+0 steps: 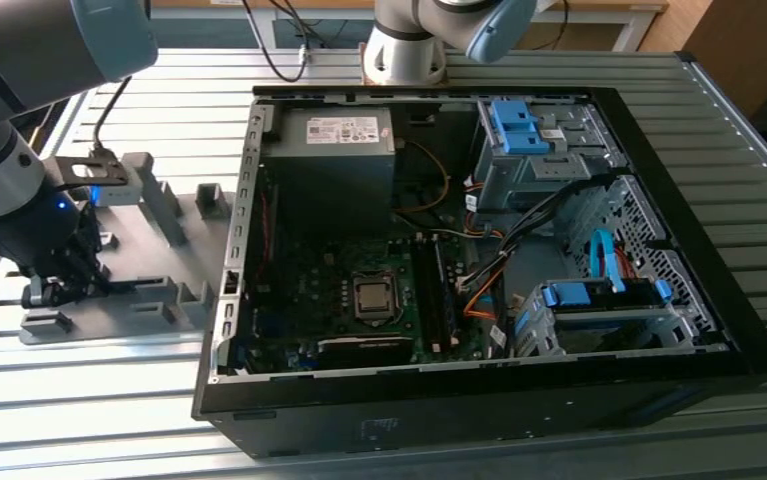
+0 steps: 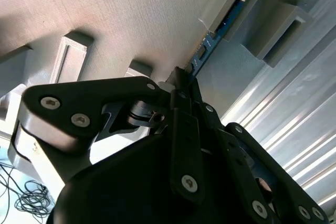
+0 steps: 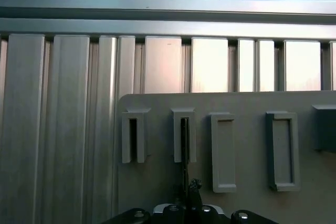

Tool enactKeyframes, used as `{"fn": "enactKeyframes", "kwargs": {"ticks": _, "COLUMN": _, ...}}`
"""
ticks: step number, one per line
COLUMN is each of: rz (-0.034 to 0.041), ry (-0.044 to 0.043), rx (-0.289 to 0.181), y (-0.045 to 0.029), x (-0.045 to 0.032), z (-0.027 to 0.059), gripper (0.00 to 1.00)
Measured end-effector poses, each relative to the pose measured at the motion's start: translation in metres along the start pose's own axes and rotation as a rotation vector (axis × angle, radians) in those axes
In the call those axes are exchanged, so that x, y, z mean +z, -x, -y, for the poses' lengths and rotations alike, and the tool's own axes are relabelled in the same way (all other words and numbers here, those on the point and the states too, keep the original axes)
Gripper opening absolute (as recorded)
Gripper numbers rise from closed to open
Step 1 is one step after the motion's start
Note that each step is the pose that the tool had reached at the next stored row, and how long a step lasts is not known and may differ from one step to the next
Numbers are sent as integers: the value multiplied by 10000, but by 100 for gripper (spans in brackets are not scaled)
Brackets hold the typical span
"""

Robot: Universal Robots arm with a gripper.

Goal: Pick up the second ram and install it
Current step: 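Pick up the second ram and move it above second insertion slot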

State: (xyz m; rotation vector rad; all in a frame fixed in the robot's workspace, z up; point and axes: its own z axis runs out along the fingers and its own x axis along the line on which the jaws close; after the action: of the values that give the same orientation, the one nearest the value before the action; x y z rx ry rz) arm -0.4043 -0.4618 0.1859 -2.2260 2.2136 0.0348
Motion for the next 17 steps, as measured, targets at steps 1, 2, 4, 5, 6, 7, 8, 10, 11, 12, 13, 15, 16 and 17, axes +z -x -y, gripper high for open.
{"fn": "enactKeyframes", "kwargs": {"ticks": 1, "rz": 0, "ry": 0, "rx": 1, "y": 0, "x": 0, "z": 0, "gripper": 14}}
{"fn": "enactKeyframes", "kwargs": {"ticks": 2, "rz": 0, "ry": 0, "rx": 0, "y": 0, "x": 0, "z": 0, "gripper": 14}}
{"fn": "enactKeyframes", "kwargs": {"ticks": 4, "rz": 1, "ry": -2, "rx": 139, "y": 0, "x": 0, "z": 0, "gripper": 14}}
{"fn": "enactKeyframes", "kwargs": {"ticks": 5, "rz": -2, "ry": -4, "rx": 200, "y": 0, "x": 0, "z": 0, "gripper": 14}}
{"fn": "enactKeyframes", "kwargs": {"ticks": 6, "rz": -3, "ry": -4, "rx": 246, "y": 0, "x": 0, "z": 0, "gripper": 14}}
{"fn": "enactKeyframes", "kwargs": {"ticks": 7, "rz": -3, "ry": -5, "rx": 271, "y": 0, "x": 0, "z": 0, "gripper": 14}}
{"fn": "enactKeyframes", "kwargs": {"ticks": 8, "rz": -3, "ry": -4, "rx": 290, "y": 0, "x": 0, "z": 0, "gripper": 14}}
{"fn": "enactKeyframes", "kwargs": {"ticks": 10, "rz": -3, "ry": -6, "rx": 345, "y": 0, "x": 0, "z": 0, "gripper": 14}}
{"fn": "enactKeyframes", "kwargs": {"ticks": 11, "rz": -3, "ry": -6, "rx": 346, "y": 0, "x": 0, "z": 0, "gripper": 14}}
{"fn": "enactKeyframes", "kwargs": {"ticks": 12, "rz": -3, "ry": -6, "rx": 347, "y": 0, "x": 0, "z": 0, "gripper": 14}}
{"fn": "enactKeyframes", "kwargs": {"ticks": 13, "rz": -2, "ry": -7, "rx": 349, "y": 0, "x": 0, "z": 0, "gripper": 14}}
{"fn": "enactKeyframes", "kwargs": {"ticks": 15, "rz": -2, "ry": -6, "rx": 351, "y": 0, "x": 0, "z": 0, "gripper": 14}}
{"fn": "enactKeyframes", "kwargs": {"ticks": 16, "rz": -2, "ry": -6, "rx": 351, "y": 0, "x": 0, "z": 0, "gripper": 14}}
{"fn": "enactKeyframes", "kwargs": {"ticks": 17, "rz": -2, "ry": -6, "rx": 353, "y": 0, "x": 0, "z": 0, "gripper": 14}}
